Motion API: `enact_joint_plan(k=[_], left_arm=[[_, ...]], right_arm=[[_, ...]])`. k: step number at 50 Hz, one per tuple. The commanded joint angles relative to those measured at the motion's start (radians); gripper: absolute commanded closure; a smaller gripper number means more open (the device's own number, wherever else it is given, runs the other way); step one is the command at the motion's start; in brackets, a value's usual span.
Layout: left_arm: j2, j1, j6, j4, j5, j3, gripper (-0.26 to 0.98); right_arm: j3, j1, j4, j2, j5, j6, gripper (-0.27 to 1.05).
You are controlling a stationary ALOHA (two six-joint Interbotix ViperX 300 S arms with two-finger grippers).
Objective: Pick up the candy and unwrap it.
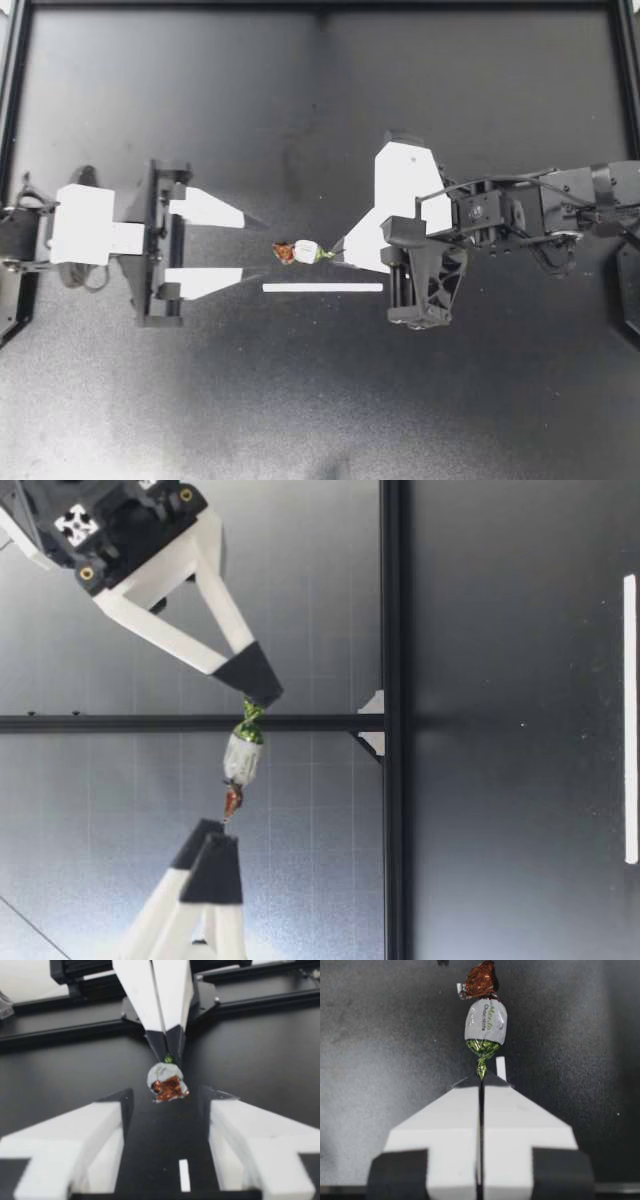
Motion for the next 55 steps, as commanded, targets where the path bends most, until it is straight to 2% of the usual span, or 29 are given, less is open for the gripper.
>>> enact_joint_plan(k=[1,27,31,38,42,46,55], left_arm=[[-0.003,-0.002,-0.003,0.003,-0.011,-0.031,0.27],[0.037,-0.003,-0.008,0.002,-0.011,-0.055,0.32],[0.037,-0.002,-0.005,0.002,-0.009,-0.055,0.42],[0.037,-0.003,0.006,0.002,-0.011,-0.052,0.74],[0.037,-0.002,0.003,0.0,-0.011,-0.048,0.87],[0.037,-0.002,-0.006,0.0,-0.011,-0.046,0.92],[0.035,-0.002,-0.008,-0.002,-0.009,-0.044,0.93]], right_arm=[[-0.011,0.005,0.0,-0.017,-0.014,0.002,0.97],[-0.014,0.005,-0.002,-0.008,-0.018,0.003,0.97],[-0.014,0.006,0.0,-0.006,-0.018,0.003,0.97],[-0.012,0.006,0.0,-0.005,-0.018,0.003,0.97],[-0.012,0.006,0.0,-0.006,-0.02,0.003,0.97],[-0.012,0.005,0.0,-0.006,-0.02,0.003,0.97],[-0.006,0.005,0.0,-0.006,-0.032,0.003,0.97]])
